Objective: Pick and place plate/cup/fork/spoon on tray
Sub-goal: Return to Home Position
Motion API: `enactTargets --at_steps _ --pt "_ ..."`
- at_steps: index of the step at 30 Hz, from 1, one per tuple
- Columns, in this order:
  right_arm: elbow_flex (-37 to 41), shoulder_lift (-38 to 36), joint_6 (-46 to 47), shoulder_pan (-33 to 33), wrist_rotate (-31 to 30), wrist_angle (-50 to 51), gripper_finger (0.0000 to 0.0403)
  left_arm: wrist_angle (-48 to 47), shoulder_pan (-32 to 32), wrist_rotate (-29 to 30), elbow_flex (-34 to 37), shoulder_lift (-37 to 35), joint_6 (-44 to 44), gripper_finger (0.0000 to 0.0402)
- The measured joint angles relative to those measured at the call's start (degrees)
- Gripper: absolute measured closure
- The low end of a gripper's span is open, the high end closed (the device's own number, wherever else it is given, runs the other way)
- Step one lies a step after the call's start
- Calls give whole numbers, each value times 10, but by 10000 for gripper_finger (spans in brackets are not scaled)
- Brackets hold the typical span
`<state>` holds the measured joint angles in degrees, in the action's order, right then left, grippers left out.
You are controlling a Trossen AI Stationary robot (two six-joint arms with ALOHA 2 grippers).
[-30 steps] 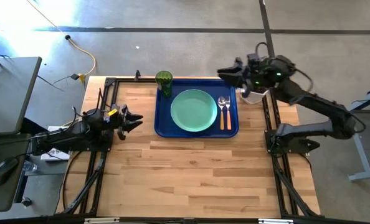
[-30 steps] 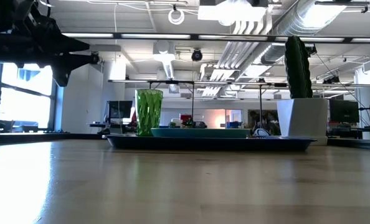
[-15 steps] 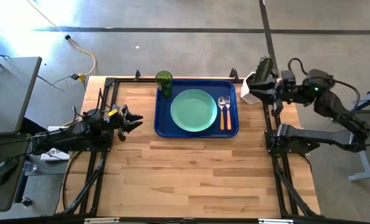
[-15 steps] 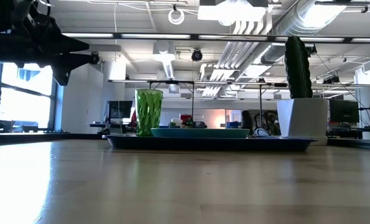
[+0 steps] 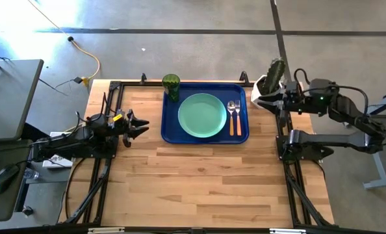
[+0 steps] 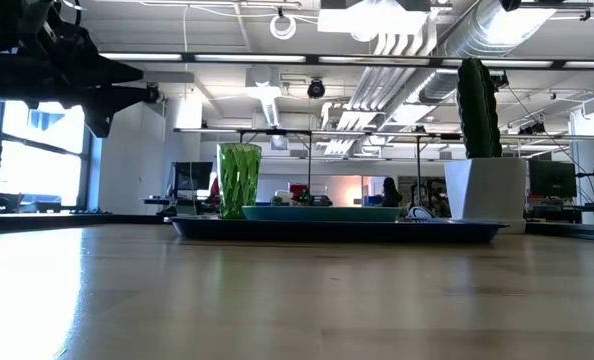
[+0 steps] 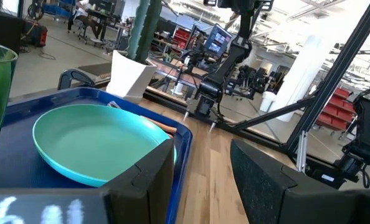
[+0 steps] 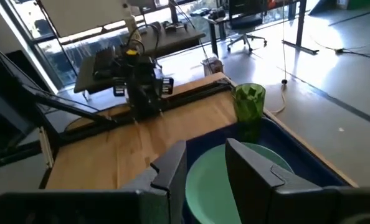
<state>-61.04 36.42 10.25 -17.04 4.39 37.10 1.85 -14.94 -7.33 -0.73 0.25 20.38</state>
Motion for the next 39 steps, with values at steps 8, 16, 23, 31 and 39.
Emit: enactTargets --at_steps 8,16,23,31,39 --pt "5 0 -25 18 -43 10 300 0 0 0 0 0 4 255" --pt "186 -52 1 20 -28 -150 300 0 0 0 0 0 4 255" --pt "331 -96 36 20 -23 -264 300 0 0 2 0 0 -1 255" --pt "415 -142 49 20 -18 -306 300 0 0 3 0 0 -93 255" --pt "492 -188 84 20 -13 -354 300 0 0 3 0 0 -96 255"
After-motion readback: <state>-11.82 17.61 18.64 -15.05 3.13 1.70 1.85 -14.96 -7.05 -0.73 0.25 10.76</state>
